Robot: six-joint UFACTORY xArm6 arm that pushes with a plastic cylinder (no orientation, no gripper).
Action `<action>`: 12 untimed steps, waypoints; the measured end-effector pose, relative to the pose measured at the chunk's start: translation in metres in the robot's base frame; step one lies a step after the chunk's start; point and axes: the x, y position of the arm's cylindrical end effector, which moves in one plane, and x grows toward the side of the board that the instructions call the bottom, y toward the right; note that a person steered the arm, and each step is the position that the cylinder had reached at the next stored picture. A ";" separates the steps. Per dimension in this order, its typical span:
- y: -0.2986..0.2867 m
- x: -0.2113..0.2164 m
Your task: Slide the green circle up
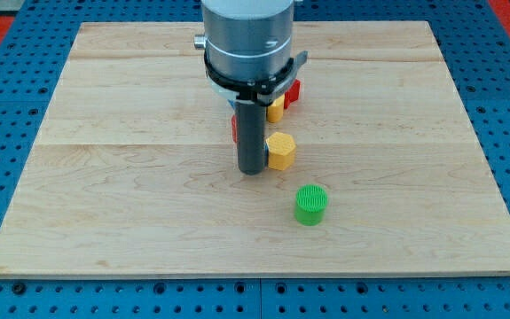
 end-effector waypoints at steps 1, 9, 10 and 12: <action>0.000 -0.001; 0.072 0.078; 0.072 0.067; 0.072 0.043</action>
